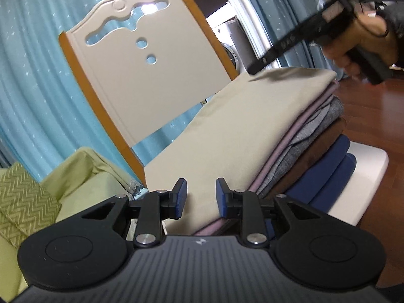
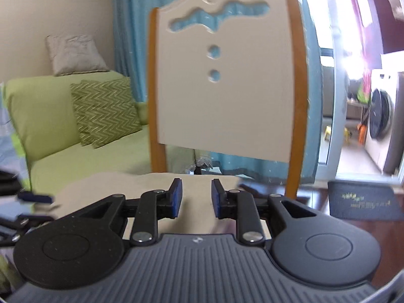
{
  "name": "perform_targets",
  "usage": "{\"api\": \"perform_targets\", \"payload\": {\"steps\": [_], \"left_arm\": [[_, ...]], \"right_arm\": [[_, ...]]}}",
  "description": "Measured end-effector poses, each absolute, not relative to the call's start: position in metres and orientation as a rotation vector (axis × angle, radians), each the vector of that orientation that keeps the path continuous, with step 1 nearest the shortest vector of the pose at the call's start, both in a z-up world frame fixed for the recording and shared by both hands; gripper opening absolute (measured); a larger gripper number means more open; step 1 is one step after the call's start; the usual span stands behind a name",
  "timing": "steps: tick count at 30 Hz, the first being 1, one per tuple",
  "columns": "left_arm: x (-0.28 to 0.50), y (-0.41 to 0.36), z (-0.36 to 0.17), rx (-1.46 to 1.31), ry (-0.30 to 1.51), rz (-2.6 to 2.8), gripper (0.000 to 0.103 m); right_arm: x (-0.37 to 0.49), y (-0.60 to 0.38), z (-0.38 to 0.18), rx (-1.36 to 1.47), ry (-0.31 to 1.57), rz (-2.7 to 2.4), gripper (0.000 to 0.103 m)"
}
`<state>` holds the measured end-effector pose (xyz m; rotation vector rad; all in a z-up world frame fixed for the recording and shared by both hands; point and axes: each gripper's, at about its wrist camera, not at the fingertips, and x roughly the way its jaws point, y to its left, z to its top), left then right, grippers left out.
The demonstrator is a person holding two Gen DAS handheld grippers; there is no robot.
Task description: Fold clothes
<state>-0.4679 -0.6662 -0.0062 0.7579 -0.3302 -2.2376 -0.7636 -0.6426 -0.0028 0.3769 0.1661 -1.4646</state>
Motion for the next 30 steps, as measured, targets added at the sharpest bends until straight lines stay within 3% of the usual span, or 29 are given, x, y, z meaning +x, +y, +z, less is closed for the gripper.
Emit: {"api": "perform_targets", "payload": {"steps": [5, 9, 10, 11, 13, 15, 17, 19, 23, 24, 30], "left_arm": [[-0.470, -0.671, -0.004, 0.746, -0.291, -2.241, 0.031], [-0.466, -0.674, 0.009, 0.690, -0.215, -2.247, 0.032], [-0.464, -0.675, 0.014, 0.665, -0.190, -2.246, 0.036], [-0.459, -0.675, 0.021, 0.626, -0.161, -2.234, 0.046], [-0.444, -0.674, 0.035, 0.542, -0.103, -2.199, 0.058], [-0.420, -0.669, 0.045, 0.462, -0.033, -2.138, 0.062], [-0.394, -0.662, 0.047, 0.423, 0.026, -2.063, 0.068], [-0.352, -0.645, 0.046, 0.391, 0.083, -1.937, 0.074], [-0.272, -0.599, 0.043, 0.375, 0.132, -1.680, 0.099], [-0.243, -0.579, 0.043, 0.367, 0.140, -1.590, 0.102], [-0.134, -0.440, 0.041, 0.405, 0.052, -1.085, 0.102]], "right_arm": [[-0.768, -0.650, -0.031, 0.449, 0.192, -1.476, 0.020], [-0.773, -0.649, -0.021, 0.469, 0.188, -1.479, 0.021], [-0.771, -0.642, -0.010, 0.430, 0.174, -1.484, 0.022], [-0.770, -0.634, 0.000, 0.396, 0.155, -1.484, 0.022], [-0.760, -0.606, 0.027, 0.303, 0.099, -1.483, 0.038], [-0.750, -0.579, 0.043, 0.233, 0.039, -1.475, 0.050], [-0.732, -0.551, 0.046, 0.181, -0.013, -1.455, 0.056], [-0.710, -0.531, 0.043, 0.163, -0.021, -1.421, 0.070], [-0.654, -0.507, 0.023, 0.167, 0.031, -1.279, 0.094], [-0.639, -0.506, 0.019, 0.170, 0.046, -1.236, 0.099], [-0.541, -0.525, 0.020, 0.206, 0.078, -0.936, 0.101]]}}
